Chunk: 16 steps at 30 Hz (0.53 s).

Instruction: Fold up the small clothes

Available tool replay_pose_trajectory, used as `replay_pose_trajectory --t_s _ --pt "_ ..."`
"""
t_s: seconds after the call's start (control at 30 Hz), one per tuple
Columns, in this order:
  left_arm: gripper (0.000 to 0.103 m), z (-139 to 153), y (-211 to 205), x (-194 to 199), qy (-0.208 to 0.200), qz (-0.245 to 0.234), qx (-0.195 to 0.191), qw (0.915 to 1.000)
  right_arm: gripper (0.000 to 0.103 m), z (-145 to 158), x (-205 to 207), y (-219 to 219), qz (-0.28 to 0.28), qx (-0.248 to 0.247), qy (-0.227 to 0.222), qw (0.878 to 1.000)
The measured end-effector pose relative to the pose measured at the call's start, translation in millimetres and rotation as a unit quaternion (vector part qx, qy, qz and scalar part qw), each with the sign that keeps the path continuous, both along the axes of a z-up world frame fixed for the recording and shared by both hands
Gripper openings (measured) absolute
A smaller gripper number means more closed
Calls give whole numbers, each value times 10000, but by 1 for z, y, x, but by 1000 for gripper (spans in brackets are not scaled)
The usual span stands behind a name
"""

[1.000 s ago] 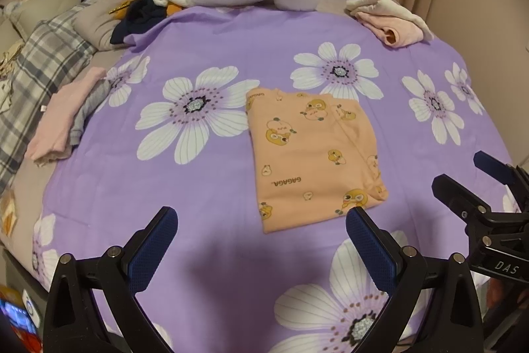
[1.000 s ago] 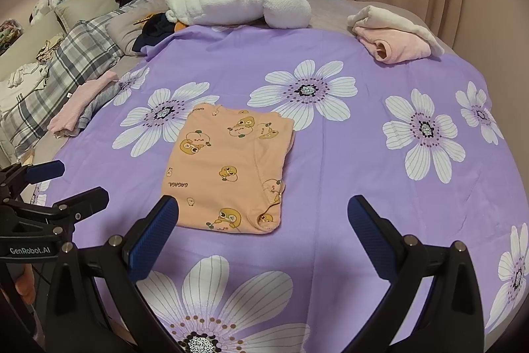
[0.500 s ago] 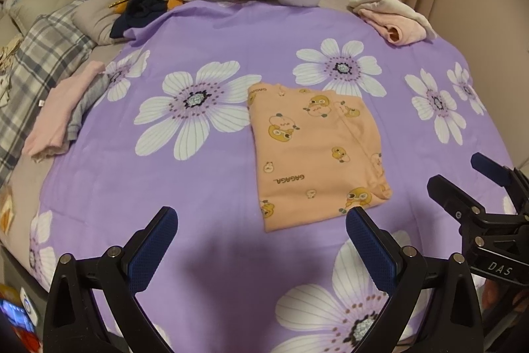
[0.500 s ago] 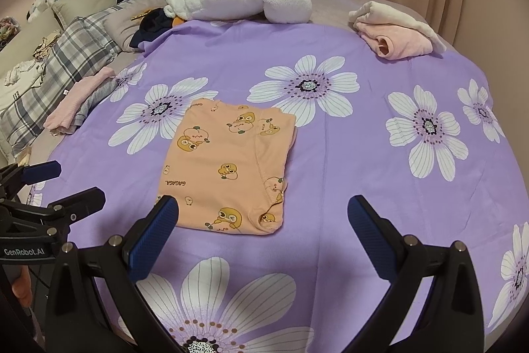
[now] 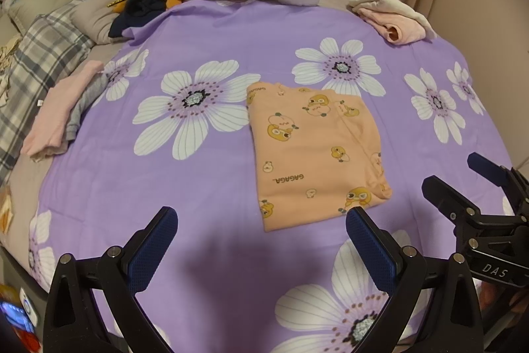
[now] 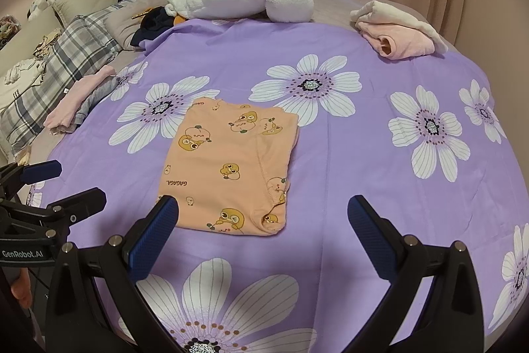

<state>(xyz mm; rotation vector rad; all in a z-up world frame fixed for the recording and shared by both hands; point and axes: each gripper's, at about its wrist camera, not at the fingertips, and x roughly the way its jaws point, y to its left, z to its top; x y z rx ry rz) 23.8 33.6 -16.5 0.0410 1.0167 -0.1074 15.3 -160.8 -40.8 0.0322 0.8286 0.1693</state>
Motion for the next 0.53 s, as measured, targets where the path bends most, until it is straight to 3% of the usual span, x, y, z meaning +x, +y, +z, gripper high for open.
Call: replay_pose_trajectory --t_s 0.53 --pt "101 1 5 3 -1 76 -6 10000 103 -1 1 2 -1 -11 -16 10000"
